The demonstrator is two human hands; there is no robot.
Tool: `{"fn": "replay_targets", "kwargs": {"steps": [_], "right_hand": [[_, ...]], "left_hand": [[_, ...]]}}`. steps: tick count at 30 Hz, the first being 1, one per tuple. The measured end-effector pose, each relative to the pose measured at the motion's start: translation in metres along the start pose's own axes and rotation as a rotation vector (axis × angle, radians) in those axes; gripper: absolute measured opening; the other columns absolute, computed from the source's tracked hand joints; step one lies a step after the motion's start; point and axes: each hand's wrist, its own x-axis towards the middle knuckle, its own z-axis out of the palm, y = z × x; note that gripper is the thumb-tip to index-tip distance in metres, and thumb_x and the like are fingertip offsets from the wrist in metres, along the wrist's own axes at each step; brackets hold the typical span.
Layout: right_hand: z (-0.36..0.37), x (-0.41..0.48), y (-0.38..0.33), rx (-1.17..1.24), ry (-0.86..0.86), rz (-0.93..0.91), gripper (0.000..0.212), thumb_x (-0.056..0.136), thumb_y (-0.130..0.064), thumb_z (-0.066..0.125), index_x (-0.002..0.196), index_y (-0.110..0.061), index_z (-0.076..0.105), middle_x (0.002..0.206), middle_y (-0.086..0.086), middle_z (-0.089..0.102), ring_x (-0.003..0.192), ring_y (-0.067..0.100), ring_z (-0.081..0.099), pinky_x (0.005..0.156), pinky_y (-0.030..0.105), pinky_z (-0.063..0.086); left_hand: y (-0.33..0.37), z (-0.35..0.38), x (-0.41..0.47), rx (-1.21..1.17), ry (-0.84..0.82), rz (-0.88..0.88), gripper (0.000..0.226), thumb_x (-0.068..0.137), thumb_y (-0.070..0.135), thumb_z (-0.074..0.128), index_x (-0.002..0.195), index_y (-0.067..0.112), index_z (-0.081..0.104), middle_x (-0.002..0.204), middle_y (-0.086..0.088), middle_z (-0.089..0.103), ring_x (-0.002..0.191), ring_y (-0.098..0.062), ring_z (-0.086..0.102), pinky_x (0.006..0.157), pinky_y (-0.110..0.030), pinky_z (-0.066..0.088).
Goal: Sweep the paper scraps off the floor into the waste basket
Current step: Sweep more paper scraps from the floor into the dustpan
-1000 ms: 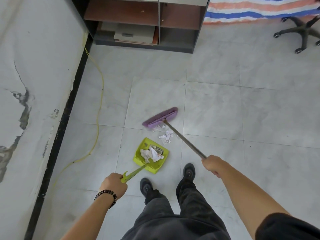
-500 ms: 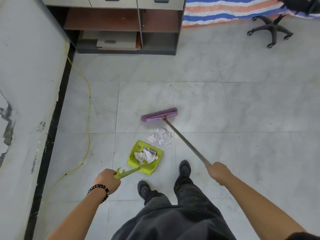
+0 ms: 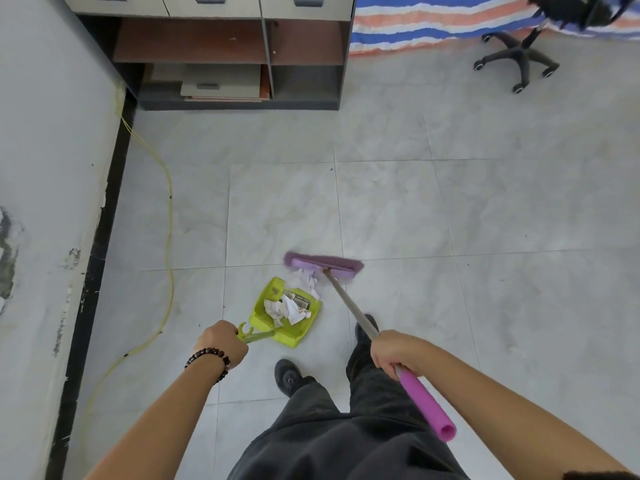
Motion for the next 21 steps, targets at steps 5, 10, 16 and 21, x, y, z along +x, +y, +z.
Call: {"fn": "replay_targets", "kwargs": {"steps": [5,10,16,21], "right_hand": [[-0.001,-0.015,0.016,0.339,-0.237,0.011,0.026,0.091,0.001,0.045,0.073,-0.016,0.049,0.035,-0.003,0.042,0.025,0.005,0.038,0.029,0.016,0.033],[-0.019,-0.03,0.017,0.682,-0.395,0.063,0.064,0.092,-0.005,0.048,0.143,-0.04,0.031,0.041,-0.01,0.035,0.029,0.001,0.035,0.028,0.014,0.032],[-0.043,-0.045,-0.004,0.731,-0.183,0.005,0.031,0.092,-0.004,0.047,0.104,-0.032,0.049,0.042,-0.008,0.035,0.028,0.002,0.034,0.028,0.013,0.03],[-0.023,-0.023,-0.043,0.301,0.09,-0.076,0.016,0.074,0.011,0.053,0.079,-0.005,0.055,0.054,0.002,0.049,0.037,0.012,0.046,0.035,0.017,0.035]], "left_hand": [[-0.01,-0.006,0.002,0.006,-0.031,0.008,0.017,0.077,0.007,0.053,0.087,0.013,0.065,0.073,-0.003,0.06,0.062,-0.019,0.056,0.047,-0.02,0.041],[-0.01,-0.005,-0.002,0.0,-0.032,0.019,0.016,0.078,0.007,0.052,0.085,0.009,0.066,0.075,-0.005,0.062,0.063,-0.019,0.057,0.048,-0.021,0.04],[-0.017,-0.002,-0.002,-0.056,-0.027,0.001,0.014,0.078,0.008,0.053,0.083,0.012,0.065,0.078,-0.006,0.064,0.064,-0.02,0.058,0.05,-0.021,0.044],[-0.013,-0.002,-0.002,-0.079,-0.023,0.001,0.007,0.081,0.009,0.053,0.079,0.011,0.06,0.074,-0.004,0.059,0.064,-0.019,0.055,0.05,-0.022,0.042]]}}
